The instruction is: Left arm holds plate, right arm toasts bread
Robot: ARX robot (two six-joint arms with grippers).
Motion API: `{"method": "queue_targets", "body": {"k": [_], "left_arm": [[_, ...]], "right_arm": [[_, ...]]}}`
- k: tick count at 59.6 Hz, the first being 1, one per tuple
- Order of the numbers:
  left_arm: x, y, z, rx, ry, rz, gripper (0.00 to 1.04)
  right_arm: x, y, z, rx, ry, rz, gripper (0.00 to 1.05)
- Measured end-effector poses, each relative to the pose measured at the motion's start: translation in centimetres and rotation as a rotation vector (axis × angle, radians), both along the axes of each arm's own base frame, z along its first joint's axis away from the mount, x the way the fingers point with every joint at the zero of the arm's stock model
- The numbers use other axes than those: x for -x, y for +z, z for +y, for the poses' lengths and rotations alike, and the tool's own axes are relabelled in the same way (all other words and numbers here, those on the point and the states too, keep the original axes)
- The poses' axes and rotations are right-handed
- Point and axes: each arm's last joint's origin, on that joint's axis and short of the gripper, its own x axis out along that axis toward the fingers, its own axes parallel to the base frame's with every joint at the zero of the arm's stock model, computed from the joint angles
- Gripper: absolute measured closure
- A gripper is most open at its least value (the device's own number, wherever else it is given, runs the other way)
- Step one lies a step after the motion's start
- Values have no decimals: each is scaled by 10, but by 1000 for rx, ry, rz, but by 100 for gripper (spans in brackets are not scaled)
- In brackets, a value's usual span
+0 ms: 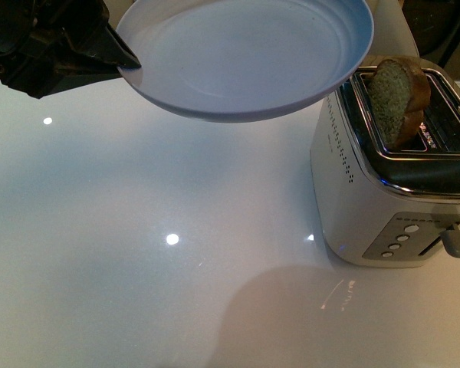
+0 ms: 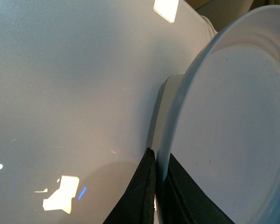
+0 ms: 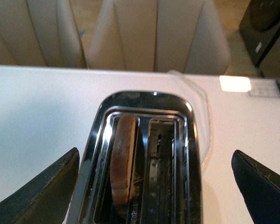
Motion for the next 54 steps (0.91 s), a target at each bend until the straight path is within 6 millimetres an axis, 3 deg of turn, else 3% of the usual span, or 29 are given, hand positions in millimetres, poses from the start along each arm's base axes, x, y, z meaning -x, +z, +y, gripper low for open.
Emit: {"method": "queue_targets", "body": {"k": [5,16,20,25,47,54], "left_arm": [[0,-1,0,-1,1,3,102],[1,0,1,-3,3,-1,102],[1,0,1,-4,6,-1,102],[1,0,1,-7,10,-4,102],[1,0,2,-13,13,-7,102],[1,0,2,-14,13,-7,102]], "right_arm": [[14,9,-4,-13,-10,-68,9],[16,8,-4,-13,-16,-74,9],[19,4,-6,-6,-46,-155,18],[35,-6,-11,-3,-54,-233,38],[76,-37,-28,5,-61,-228,101],[86,-44,-28,8,-58,-225,103]]}}
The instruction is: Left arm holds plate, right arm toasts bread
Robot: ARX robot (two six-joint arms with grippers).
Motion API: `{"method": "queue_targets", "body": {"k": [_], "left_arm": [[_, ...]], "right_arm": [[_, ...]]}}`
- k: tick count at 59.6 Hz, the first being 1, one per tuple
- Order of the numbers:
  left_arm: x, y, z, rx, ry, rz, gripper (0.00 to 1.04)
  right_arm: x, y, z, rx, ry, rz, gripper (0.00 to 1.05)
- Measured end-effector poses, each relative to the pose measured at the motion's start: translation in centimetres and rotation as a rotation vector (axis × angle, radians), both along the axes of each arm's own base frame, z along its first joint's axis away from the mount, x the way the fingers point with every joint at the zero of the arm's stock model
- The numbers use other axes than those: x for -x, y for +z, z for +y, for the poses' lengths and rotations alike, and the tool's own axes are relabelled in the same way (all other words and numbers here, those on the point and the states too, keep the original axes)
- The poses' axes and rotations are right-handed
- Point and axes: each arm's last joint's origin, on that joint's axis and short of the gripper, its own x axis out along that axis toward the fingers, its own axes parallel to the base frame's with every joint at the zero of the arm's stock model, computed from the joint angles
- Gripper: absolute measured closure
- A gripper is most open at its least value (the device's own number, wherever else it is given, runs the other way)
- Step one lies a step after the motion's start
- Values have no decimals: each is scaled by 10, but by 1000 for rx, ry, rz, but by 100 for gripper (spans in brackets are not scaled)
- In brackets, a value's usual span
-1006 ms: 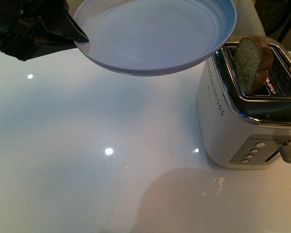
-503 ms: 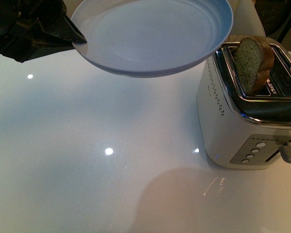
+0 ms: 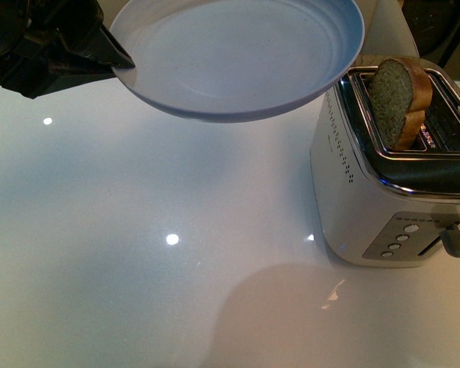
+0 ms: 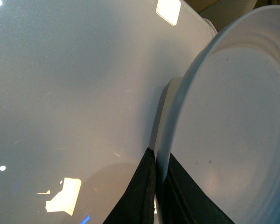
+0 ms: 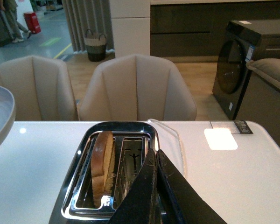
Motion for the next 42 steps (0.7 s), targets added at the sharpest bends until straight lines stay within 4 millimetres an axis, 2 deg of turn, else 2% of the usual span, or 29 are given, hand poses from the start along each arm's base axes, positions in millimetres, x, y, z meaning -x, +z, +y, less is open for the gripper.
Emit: {"method": "queue_targets", "body": {"k": [35,42], "left_arm": [[0,0,0,-1,0,-1,102],[0,0,0,-2,-1,-2,102]], "right_arm": [[30,-18,0,0,0,-14,103],[34,-17,0,0,1,-21,103]]}}
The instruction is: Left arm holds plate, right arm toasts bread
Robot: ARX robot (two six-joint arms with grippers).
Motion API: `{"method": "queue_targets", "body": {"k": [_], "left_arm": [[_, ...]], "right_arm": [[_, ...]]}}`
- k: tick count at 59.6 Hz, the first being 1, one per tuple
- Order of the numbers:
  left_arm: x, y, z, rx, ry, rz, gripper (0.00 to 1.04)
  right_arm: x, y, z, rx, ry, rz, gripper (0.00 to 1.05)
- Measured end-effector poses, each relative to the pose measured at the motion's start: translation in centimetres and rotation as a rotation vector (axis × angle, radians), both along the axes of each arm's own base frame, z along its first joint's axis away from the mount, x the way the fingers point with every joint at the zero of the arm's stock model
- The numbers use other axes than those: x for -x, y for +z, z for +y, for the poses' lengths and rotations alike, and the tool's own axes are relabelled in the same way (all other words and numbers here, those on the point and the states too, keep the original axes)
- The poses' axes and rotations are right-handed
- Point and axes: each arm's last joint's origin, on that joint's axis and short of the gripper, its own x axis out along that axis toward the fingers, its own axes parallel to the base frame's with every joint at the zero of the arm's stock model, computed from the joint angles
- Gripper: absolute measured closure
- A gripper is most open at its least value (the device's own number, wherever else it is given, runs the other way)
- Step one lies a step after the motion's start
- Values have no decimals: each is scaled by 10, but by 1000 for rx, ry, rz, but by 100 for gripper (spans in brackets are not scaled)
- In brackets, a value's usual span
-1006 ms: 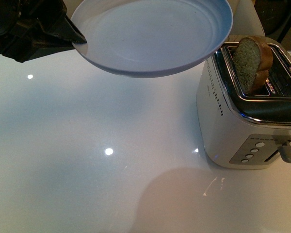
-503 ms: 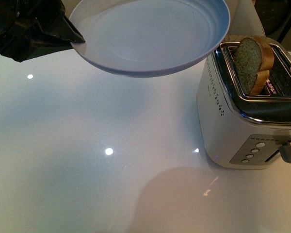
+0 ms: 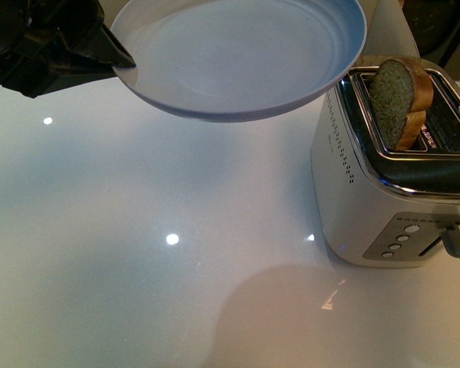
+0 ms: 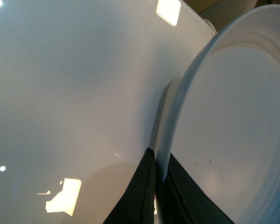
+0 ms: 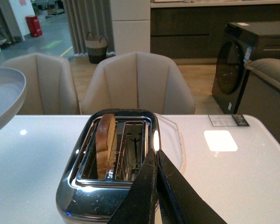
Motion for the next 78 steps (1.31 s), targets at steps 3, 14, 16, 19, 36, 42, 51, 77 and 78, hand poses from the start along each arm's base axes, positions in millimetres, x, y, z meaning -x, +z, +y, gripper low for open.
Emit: {"method": "queue_targets", "body": {"k": [3,14,16,19,36,42,51,77,78], "left_arm": [[0,0,0,-1,0,0,102],[0,0,0,-1,-1,-1,102],[0,0,0,-1,-1,-1,102],[0,0,0,-1,-1,-1,102],[0,0,0,-2,-1,-1,102],[0,0,0,-1,-1,-1,102],[0,0,-1,-1,-3,-1,102],[1,0,-1,-2,-6,-1,102],[1,0,-1,-2,-6,-1,102]], "right_arm": [[2,1,0,0,1,-2,103],[9,2,0,0,1,-7,103],[10,2,0,0,1,-7,103],[12,2,0,0,1,-8,103],[18,2,0,0,1,-8,103],[19,2,0,0,1,-8,103],[24,-1,0,0,0,10,103],[32,-1,0,0,1,-3,89],[32,-1,0,0,1,-3,86]]}}
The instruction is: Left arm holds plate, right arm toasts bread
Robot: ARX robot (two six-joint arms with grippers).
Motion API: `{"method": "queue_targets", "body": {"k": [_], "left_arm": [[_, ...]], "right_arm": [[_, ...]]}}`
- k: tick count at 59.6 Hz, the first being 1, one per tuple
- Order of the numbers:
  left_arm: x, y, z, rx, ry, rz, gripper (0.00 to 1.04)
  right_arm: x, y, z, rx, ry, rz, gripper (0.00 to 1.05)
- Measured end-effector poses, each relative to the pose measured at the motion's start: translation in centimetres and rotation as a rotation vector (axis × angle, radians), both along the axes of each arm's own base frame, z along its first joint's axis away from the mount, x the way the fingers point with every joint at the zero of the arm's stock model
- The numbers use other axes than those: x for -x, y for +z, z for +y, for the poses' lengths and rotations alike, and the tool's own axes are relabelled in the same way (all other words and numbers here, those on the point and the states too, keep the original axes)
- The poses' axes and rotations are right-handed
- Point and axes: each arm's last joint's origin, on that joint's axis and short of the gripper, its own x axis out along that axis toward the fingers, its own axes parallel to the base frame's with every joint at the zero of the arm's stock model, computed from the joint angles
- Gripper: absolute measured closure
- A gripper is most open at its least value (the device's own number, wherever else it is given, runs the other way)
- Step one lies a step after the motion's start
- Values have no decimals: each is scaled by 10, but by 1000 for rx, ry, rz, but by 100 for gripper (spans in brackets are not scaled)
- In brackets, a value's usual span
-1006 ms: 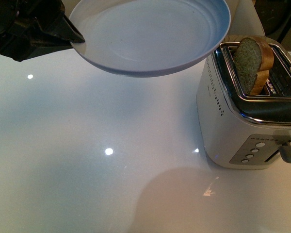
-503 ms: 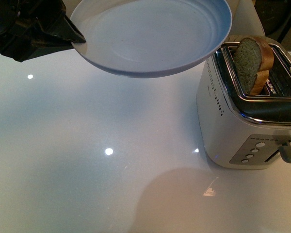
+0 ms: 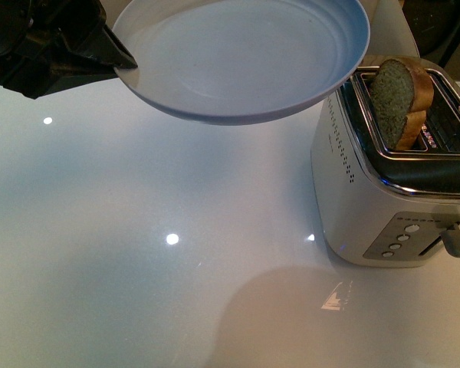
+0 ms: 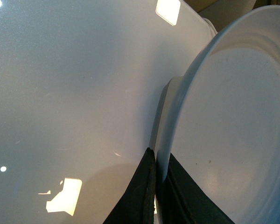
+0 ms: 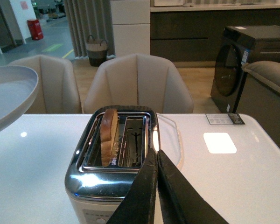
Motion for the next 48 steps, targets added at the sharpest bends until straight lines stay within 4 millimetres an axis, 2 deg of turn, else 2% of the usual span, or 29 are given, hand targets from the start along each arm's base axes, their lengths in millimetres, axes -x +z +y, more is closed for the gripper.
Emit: {"method": "queue_targets", "body": {"k": [28,30,40,48], "left_arm": [[1,0,0,0,-4,1,102],[1,0,0,0,-5,1,102],[0,-1,4,1,-7,-1,102],[-2,-6,19,-5,15,3,102]], "right_arm": [[0,0,0,0,0,0,10],[0,0,0,0,0,0,7],[0,0,0,0,0,0,9],[0,0,0,0,0,0,9]]}}
